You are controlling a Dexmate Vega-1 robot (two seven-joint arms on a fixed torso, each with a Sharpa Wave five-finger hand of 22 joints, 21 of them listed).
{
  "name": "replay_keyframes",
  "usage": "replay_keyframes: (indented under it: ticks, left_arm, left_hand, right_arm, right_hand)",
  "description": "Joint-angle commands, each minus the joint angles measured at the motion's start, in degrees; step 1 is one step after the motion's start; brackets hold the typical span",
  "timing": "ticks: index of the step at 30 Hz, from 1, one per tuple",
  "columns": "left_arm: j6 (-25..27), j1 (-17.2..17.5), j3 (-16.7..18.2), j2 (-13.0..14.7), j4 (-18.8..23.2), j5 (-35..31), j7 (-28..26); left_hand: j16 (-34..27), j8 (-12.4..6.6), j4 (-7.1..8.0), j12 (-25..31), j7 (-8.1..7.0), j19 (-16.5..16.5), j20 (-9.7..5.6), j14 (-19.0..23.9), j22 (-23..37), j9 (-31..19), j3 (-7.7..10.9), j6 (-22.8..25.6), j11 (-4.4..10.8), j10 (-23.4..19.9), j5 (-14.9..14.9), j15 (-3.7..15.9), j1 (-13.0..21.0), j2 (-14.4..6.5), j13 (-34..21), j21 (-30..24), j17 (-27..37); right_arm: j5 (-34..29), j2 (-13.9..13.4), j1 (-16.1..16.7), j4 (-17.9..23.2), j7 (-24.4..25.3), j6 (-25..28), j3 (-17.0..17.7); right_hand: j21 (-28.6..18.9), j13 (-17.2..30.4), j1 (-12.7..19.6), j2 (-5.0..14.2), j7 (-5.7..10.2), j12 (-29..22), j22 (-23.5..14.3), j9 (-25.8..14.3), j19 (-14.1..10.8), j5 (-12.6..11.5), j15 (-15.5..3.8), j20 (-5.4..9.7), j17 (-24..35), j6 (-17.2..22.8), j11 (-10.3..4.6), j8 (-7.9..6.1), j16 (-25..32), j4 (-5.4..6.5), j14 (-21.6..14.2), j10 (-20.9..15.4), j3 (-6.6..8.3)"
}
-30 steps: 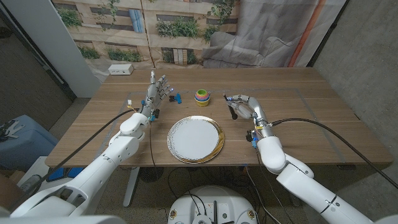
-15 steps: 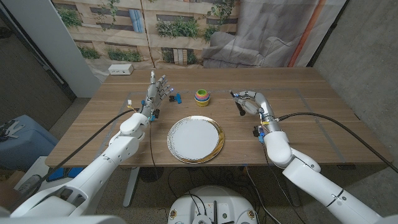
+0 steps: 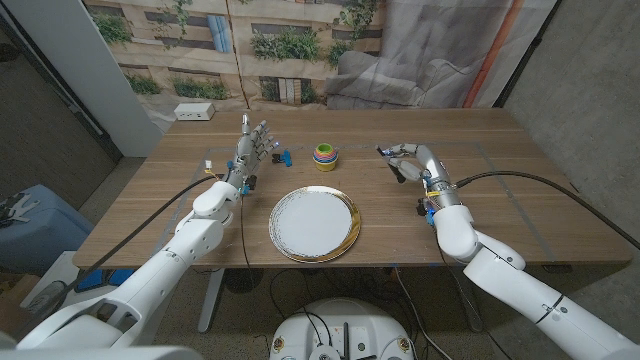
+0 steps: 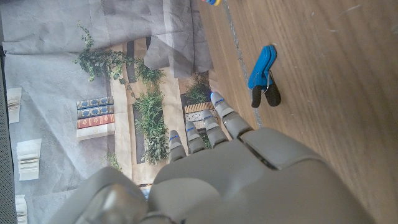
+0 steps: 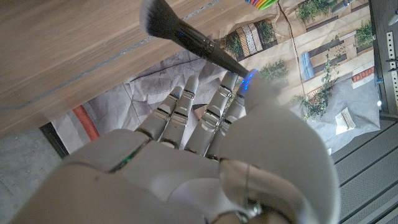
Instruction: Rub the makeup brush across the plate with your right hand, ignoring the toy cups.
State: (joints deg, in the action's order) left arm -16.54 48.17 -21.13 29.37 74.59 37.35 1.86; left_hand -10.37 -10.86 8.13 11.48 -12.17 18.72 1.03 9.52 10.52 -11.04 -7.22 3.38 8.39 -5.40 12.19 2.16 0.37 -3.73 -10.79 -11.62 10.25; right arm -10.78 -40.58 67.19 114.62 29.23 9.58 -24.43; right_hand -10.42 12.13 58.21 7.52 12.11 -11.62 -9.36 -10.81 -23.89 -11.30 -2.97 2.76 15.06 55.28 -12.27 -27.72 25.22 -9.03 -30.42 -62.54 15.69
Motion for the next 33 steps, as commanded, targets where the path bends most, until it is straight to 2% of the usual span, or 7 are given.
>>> replay_keyframes:
  ticks: [1,9,17,26,33]
  left_arm:
    - [0.0,0.0,0.0,0.0,0.0,0.0,0.0]
    - [0.0,0.0,0.0,0.0,0.0,0.0,0.0]
    - [0.0,0.0,0.0,0.0,0.0,0.0,0.0]
    - [0.0,0.0,0.0,0.0,0.0,0.0,-0.1]
    - [0.0,0.0,0.0,-0.1,0.0,0.0,-0.1]
  left_hand:
    - [-0.2,-0.44,0.38,0.4,-0.48,0.5,0.0,0.4,0.3,-0.1,-0.04,-0.1,0.66,0.0,0.2,0.77,-0.1,-0.8,-0.2,-0.4,0.1]
    - [-0.2,-0.44,0.38,0.4,-0.48,0.5,0.03,0.5,0.3,-0.1,-0.03,-0.1,0.63,0.0,0.2,0.74,-0.1,-0.8,-0.2,-0.4,0.1]
    - [-0.2,-0.45,0.38,0.4,-0.48,0.5,-0.01,0.5,0.3,-0.1,-0.04,0.0,0.67,0.0,0.2,0.75,-0.1,-0.8,-0.2,-0.4,0.1]
    - [-0.2,-0.45,0.38,0.4,-0.48,0.5,-0.05,0.5,0.3,-0.1,-0.04,0.0,0.67,0.0,0.2,0.77,-0.1,-0.8,-0.2,-0.4,0.1]
    - [-0.2,-0.43,0.38,0.4,-0.48,0.5,0.01,0.5,0.3,-0.1,-0.04,-0.1,0.57,0.0,0.2,0.75,-0.1,-0.8,-0.2,-0.4,0.1]
  right_arm:
    - [-6.4,-4.3,-2.0,-0.4,-1.2,4.0,-1.3]
    - [-7.7,-5.4,-3.5,-2.1,-2.7,4.8,-1.9]
    - [-12.5,-7.4,-5.2,-2.9,-4.2,8.3,-3.9]
    - [-20.2,-9.7,-7.9,-3.6,-8.1,12.5,-8.2]
    - [-25.1,-10.9,-9.7,-4.2,-11.2,13.7,-11.0]
  right_hand:
    - [-0.4,0.1,-0.4,0.16,0.26,-0.2,-0.1,-0.2,-0.3,-0.2,-9.17,2.45,0.1,1.0,-0.2,-0.32,0.1,0.24,0.0,-0.1,0.19]
    - [-0.4,0.1,-0.4,0.19,0.25,-0.3,-0.1,-0.2,-0.4,-0.3,-9.18,2.45,0.1,1.1,-0.22,-0.28,0.2,0.18,-0.2,-0.2,0.24]
    - [-0.3,0.1,-0.5,0.15,0.26,-0.3,-0.1,-0.2,-0.2,-0.3,-9.13,2.57,0.2,1.2,-0.22,-0.24,0.2,0.15,-0.3,-0.2,0.25]
    - [-0.3,0.2,-0.4,0.21,0.26,-0.3,-0.1,-0.2,-0.2,-0.3,-9.28,2.64,0.2,1.3,-0.22,-0.19,0.2,0.06,-0.4,-0.2,0.35]
    - [-0.3,0.2,-0.3,0.21,0.24,-0.3,-0.1,-0.2,-0.2,-0.3,-9.37,2.75,0.2,1.3,-0.23,-0.13,0.2,-0.08,-0.4,-0.1,0.45]
